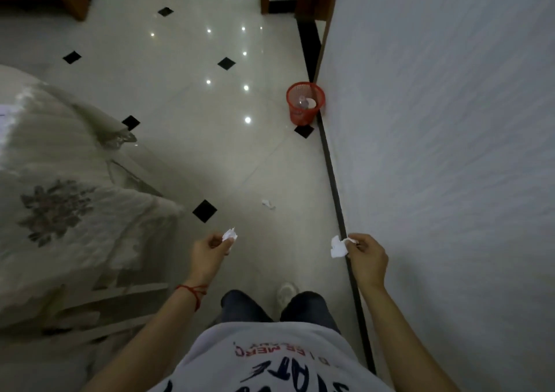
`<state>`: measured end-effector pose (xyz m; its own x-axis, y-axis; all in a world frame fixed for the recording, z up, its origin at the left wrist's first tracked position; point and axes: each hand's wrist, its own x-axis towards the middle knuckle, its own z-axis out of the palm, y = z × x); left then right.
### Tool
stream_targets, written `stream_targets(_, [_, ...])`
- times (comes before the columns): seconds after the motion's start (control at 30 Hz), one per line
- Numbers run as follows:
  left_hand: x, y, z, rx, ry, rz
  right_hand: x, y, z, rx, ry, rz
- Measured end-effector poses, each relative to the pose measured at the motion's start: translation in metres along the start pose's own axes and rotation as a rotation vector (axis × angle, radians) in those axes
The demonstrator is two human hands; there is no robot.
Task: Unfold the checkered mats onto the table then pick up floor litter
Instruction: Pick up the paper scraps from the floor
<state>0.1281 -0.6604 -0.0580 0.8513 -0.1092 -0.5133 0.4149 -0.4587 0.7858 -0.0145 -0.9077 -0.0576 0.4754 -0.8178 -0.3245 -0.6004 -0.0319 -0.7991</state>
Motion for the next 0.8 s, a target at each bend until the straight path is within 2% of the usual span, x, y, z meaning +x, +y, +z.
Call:
stream_targets(0.23, [0.097, 0.043, -0.019, 0.017, 0.138, -0.112, 0.135, -0.105, 0.064, -0.068, -0.093, -0.113])
stream_targets(0.4, [0.197, 0.081, -0.032, 0.012, 0.159, -0.166, 0.221, -0.160, 0.119, -0.059, -0.063, -0.097])
stream_targets(0.6, [0.337, 0.185, -0.041, 0.086, 0.056, -0.094, 0.303, -0.223, 0.172, -0.057, -0.014, 0.009])
stream_targets(0.8, [0.463, 0.303, -0.010, 0.165, 0.019, 0.029, 0.375, -0.273, 0.201, -0.059, 0.011, 0.043])
